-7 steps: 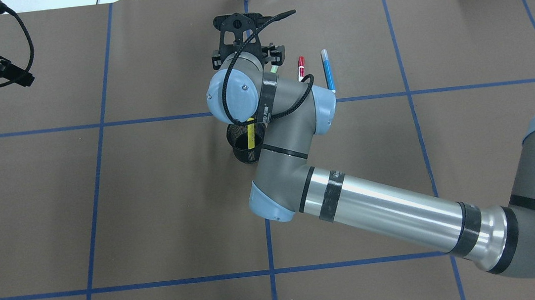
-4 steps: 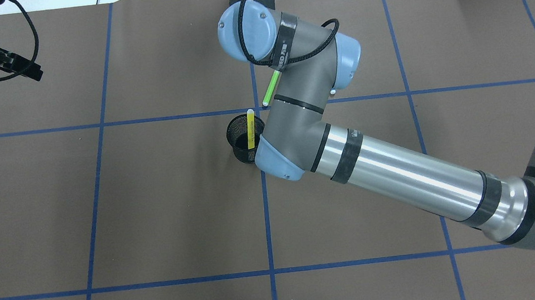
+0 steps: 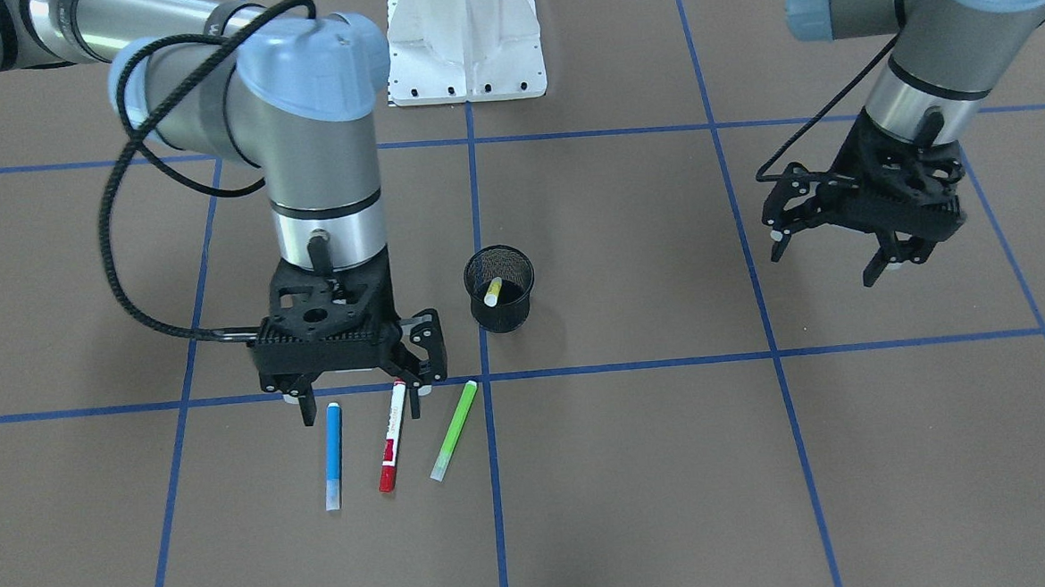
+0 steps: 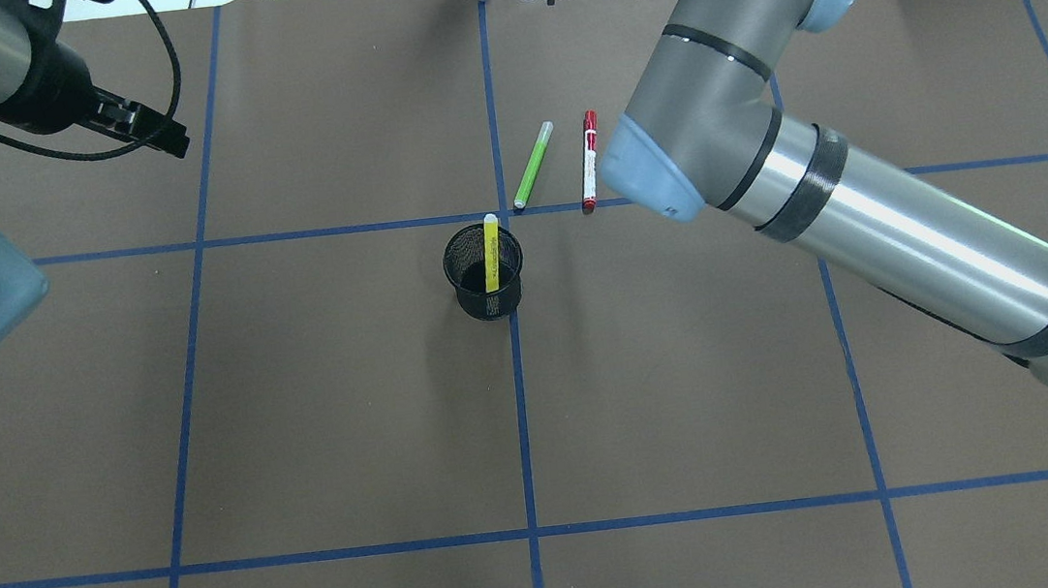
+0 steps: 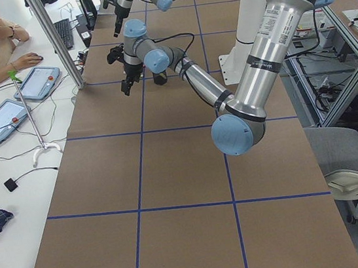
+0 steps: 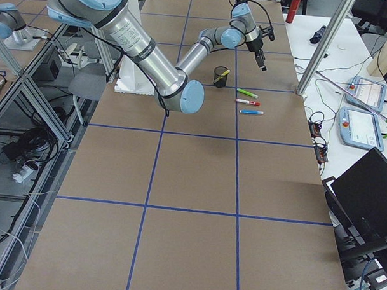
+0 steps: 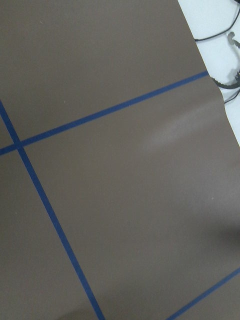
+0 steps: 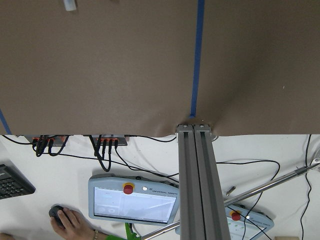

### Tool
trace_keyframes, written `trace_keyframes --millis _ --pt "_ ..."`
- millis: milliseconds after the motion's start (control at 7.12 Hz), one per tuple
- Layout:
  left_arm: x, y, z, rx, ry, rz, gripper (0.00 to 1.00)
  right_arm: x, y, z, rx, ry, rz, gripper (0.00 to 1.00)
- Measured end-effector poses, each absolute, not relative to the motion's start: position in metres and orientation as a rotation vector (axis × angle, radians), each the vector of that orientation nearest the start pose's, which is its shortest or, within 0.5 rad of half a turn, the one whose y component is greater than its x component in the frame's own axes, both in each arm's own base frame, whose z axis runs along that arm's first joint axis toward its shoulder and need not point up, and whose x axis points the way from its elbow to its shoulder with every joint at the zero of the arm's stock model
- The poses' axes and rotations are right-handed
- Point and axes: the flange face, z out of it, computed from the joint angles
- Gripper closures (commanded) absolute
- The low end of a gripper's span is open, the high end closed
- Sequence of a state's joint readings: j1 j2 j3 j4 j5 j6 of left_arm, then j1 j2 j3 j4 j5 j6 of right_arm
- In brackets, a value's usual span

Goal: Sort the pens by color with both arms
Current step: 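Raise the right gripper away while the left gripper reaches toward the cup, then lower the left gripper into the cup and grasp the yellow marker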

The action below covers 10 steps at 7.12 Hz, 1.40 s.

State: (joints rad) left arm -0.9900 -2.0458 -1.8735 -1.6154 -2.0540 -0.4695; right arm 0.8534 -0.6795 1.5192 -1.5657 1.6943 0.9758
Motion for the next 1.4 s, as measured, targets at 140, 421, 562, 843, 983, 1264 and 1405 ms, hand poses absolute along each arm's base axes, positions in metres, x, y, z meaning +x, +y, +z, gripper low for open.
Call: trace_keyframes --millis 140,421,562,843,983,1264,1405 --pt "0.273 -0.553 0.229 0.462 0.813 0.301 0.01 -0.359 -0.637 0.138 0.435 -0.724 0.159 0.02" --pt "0.317 -0.540 0.187 0.451 0.838 0.278 0.01 -0.297 -0.643 0.173 0.376 -0.759 0.099 0.02" --pt "0.349 -0.532 0.167 0.458 0.838 0.262 0.01 -0.271 -0.645 0.193 0.362 -0.764 0.067 0.02" --pt "0.412 -0.519 0.129 0.460 0.847 0.225 0.02 -0.231 -0.637 0.229 0.353 -0.764 0.012 0.02" --pt "0.439 -0.517 0.116 0.472 0.836 0.218 0.08 -0.221 -0.632 0.241 0.350 -0.761 0.005 0.02" --pt "0.492 -0.516 0.109 0.518 0.821 0.226 0.22 -0.211 -0.626 0.255 0.344 -0.756 0.009 0.02" --pt "0.512 -0.517 0.115 0.529 0.826 0.234 0.28 -0.208 -0.625 0.259 0.341 -0.753 0.012 0.02"
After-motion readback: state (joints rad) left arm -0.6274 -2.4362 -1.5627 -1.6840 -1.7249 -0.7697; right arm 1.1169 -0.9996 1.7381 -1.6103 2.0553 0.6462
